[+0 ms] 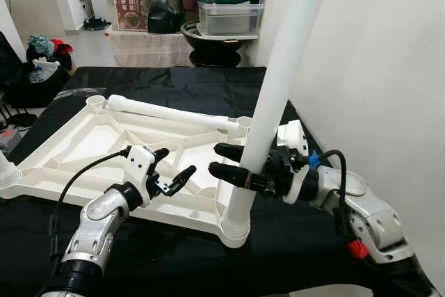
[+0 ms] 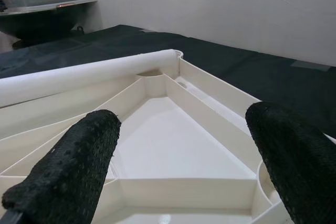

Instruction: Building children table

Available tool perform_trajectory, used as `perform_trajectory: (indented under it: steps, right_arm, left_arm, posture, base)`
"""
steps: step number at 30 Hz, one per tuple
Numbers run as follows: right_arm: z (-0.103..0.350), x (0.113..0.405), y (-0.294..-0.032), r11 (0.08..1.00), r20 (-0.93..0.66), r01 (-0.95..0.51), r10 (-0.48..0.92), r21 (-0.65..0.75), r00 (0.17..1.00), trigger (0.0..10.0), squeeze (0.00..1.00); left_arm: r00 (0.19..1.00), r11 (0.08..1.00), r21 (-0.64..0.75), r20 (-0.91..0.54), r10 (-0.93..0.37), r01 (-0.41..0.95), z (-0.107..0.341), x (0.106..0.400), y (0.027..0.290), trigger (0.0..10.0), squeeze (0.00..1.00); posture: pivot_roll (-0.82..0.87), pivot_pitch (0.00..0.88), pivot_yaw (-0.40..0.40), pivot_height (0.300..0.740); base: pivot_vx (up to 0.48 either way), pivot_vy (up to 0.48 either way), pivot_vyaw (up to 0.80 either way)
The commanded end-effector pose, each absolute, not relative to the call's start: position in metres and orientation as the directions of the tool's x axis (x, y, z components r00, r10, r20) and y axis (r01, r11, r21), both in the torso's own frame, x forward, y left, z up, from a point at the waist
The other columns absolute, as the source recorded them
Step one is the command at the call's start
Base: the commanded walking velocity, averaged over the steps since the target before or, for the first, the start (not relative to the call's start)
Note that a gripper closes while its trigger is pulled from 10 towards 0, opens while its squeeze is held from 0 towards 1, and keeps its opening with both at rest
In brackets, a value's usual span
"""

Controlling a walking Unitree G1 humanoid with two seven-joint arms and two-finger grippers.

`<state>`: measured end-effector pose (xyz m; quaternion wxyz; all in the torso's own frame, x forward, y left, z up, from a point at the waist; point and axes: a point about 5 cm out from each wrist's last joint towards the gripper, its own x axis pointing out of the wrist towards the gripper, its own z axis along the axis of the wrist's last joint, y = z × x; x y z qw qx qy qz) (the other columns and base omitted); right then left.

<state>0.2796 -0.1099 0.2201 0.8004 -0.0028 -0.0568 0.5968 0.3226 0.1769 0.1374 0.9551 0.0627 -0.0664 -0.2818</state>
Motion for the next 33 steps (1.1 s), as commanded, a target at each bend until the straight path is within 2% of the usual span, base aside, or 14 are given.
perform_trajectory:
  steps: [1, 4, 5, 9, 12, 13, 14, 15, 18, 24, 27, 28, 30, 33]
  right_arm:
    - [0.201, 0.275, -0.099, 0.241, 0.042, -0.971, 0.970, 0.010, 0.241, 0.0, 0.00]
    - [0.196, 0.285, -0.101, 0.355, 0.015, -0.935, 0.935, 0.018, 0.356, 0.0, 0.00]
    - [0.196, 0.285, -0.101, 0.355, 0.015, -0.935, 0.935, 0.018, 0.356, 0.0, 0.00]
    - [0.176, 0.301, -0.111, 0.589, -0.077, -0.808, 0.806, 0.005, 0.587, 0.0, 0.00]
    - [0.173, 0.302, -0.114, 0.630, -0.094, -0.777, 0.774, 0.012, 0.626, 0.0, 0.00]
    - [0.168, 0.306, -0.118, 0.693, -0.125, -0.721, 0.716, 0.004, 0.687, 0.0, 0.00]
    - [0.168, 0.306, -0.118, 0.693, -0.125, -0.721, 0.716, 0.004, 0.687, 0.0, 0.00]
    - [0.162, 0.310, -0.123, 0.759, -0.157, -0.651, 0.642, -0.004, 0.750, 0.0, 0.00]
    - [0.157, 0.315, -0.132, 0.847, -0.173, -0.532, 0.524, -0.003, 0.834, 0.0, 0.00]
    - [0.153, 0.318, -0.143, 0.931, -0.173, -0.366, 0.360, -0.002, 0.917, 0.0, 0.00]
    - [0.145, 0.317, -0.145, 0.953, -0.212, -0.304, 0.298, 0.001, 0.931, 0.0, 0.00]
    - [0.132, 0.316, -0.150, 0.981, -0.277, -0.194, 0.195, 0.031, 0.941, 0.0, 0.00]
    - [0.132, 0.316, -0.150, 0.981, -0.277, -0.194, 0.195, 0.031, 0.941, 0.0, 0.00]
    - [0.128, 0.320, -0.157, 0.994, -0.301, -0.073, 0.095, 0.082, 0.949, 0.0, 0.00]
  left_arm:
    - [0.835, 0.834, 0.152, 0.077, -0.544, 0.530, 0.132, 0.322, 0.177, 10.0, 0.00]
    - [0.833, 0.832, 0.151, 0.077, -0.548, 0.533, 0.133, 0.324, 0.175, 10.0, 0.00]
    - [0.833, 0.832, 0.151, 0.077, -0.548, 0.533, 0.133, 0.324, 0.175, 10.0, 0.00]
    - [0.836, 0.835, 0.153, 0.077, -0.543, 0.528, 0.132, 0.324, 0.175, 10.0, 0.00]
    - [0.838, 0.837, 0.154, 0.077, -0.540, 0.526, 0.132, 0.324, 0.175, 10.0, 0.00]
    - [0.841, 0.840, 0.155, 0.077, -0.535, 0.520, 0.132, 0.324, 0.175, 10.0, 0.00]
    - [0.841, 0.840, 0.155, 0.077, -0.535, 0.520, 0.132, 0.324, 0.175, 10.0, 0.00]
    - [0.846, 0.845, 0.156, 0.077, -0.527, 0.512, 0.131, 0.324, 0.176, 10.0, 0.00]
    - [0.851, 0.850, 0.157, 0.079, -0.518, 0.503, 0.131, 0.324, 0.176, 10.0, 0.00]
    - [0.854, 0.853, 0.157, 0.084, -0.514, 0.498, 0.132, 0.325, 0.176, 10.0, 0.00]
    - [0.855, 0.854, 0.158, 0.084, -0.511, 0.495, 0.132, 0.325, 0.177, 10.0, 0.00]
    - [0.858, 0.857, 0.157, 0.082, -0.507, 0.492, 0.132, 0.326, 0.178, 10.0, 0.00]
    - [0.858, 0.857, 0.157, 0.082, -0.507, 0.492, 0.132, 0.326, 0.178, 10.0, 0.00]
    - [0.860, 0.859, 0.156, 0.079, -0.504, 0.488, 0.131, 0.326, 0.178, 10.0, 0.00]
  posture:
    - [0.06, 0.000, -0.080, 0.740]
    - [0.05, 0.000, -0.077, 0.740]
    - [0.05, 0.000, -0.077, 0.740]
    - [0.04, 0.000, -0.077, 0.740]
    - [0.04, 0.000, -0.077, 0.740]
    - [0.04, 0.000, -0.078, 0.740]
    - [0.04, 0.000, -0.078, 0.740]
    - [0.04, 0.000, -0.078, 0.740]
    - [0.04, 0.000, -0.079, 0.740]
    - [0.04, 0.000, -0.078, 0.740]
    - [0.03, 0.000, -0.075, 0.740]
    - [0.03, 0.000, -0.079, 0.740]
    - [0.03, 0.000, -0.079, 0.740]
    - [0.04, 0.000, -0.082, 0.740]
  base:
    - [0.000, 0.000, 0.00]
    - [0.000, 0.000, 0.00]
    - [0.000, 0.000, 0.00]
    - [0.000, 0.000, 0.00]
    - [0.000, 0.000, 0.00]
    - [0.000, 0.000, 0.00]
    - [0.000, 0.000, 0.00]
    - [0.000, 0.000, 0.00]
    - [0.000, 0.000, 0.00]
    - [0.000, 0.000, 0.00]
    - [0.000, 0.000, 0.00]
    - [0.000, 0.000, 0.00]
    - [0.000, 0.000, 0.00]
    - [0.000, 0.000, 0.00]
